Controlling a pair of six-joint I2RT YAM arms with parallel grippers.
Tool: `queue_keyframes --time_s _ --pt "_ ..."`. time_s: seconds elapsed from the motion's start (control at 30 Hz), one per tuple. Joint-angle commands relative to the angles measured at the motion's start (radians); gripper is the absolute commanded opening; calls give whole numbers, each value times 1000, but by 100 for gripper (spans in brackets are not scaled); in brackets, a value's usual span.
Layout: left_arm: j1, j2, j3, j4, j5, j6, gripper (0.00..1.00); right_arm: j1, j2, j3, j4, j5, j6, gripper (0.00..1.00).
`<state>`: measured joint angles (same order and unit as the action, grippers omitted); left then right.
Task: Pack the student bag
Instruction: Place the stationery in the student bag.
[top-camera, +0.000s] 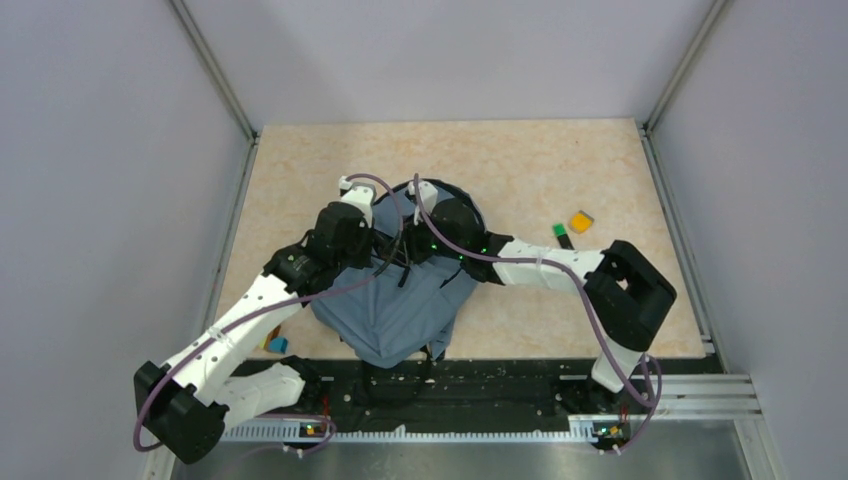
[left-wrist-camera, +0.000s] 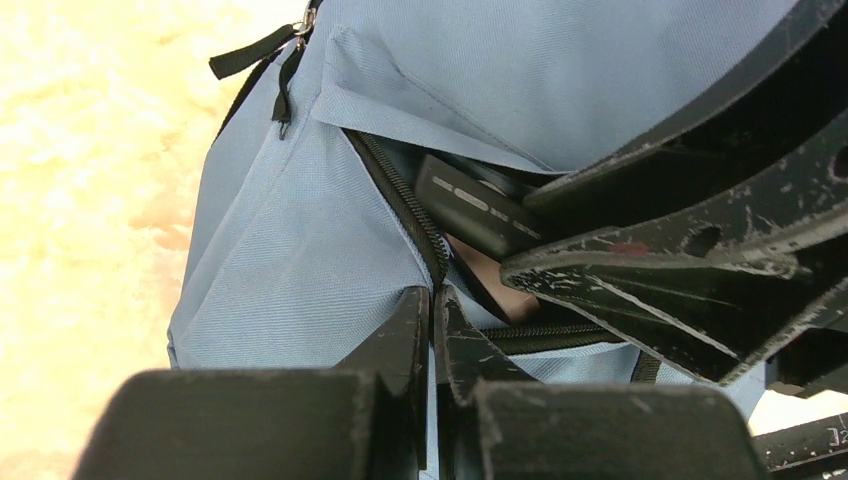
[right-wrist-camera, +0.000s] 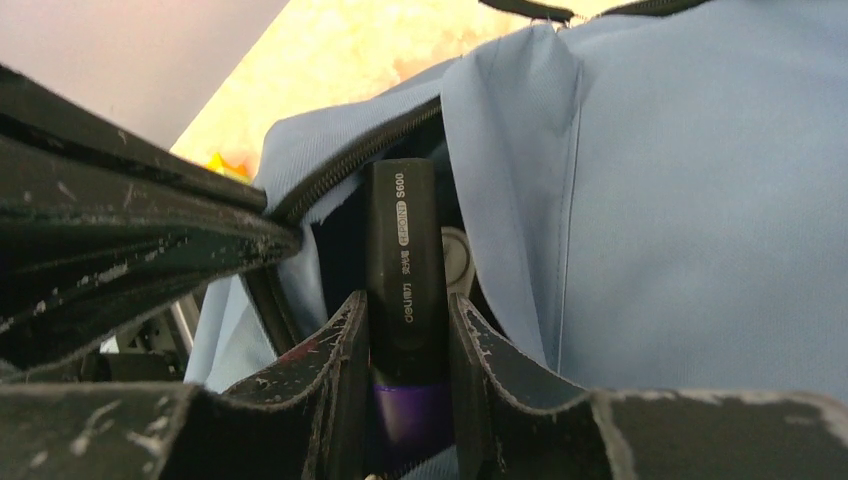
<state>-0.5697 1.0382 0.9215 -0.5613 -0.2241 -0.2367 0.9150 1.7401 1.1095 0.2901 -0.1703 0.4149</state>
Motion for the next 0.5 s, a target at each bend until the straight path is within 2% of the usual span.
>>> queue_keyframes --time_s 0.0,0.47 --pt "12 -31 2 60 -27 7 0 23 -75 -33 -33 -9 -5 0" --pt "11 -27 2 60 -33 7 0 35 -14 54 -140 -145 -51 0"
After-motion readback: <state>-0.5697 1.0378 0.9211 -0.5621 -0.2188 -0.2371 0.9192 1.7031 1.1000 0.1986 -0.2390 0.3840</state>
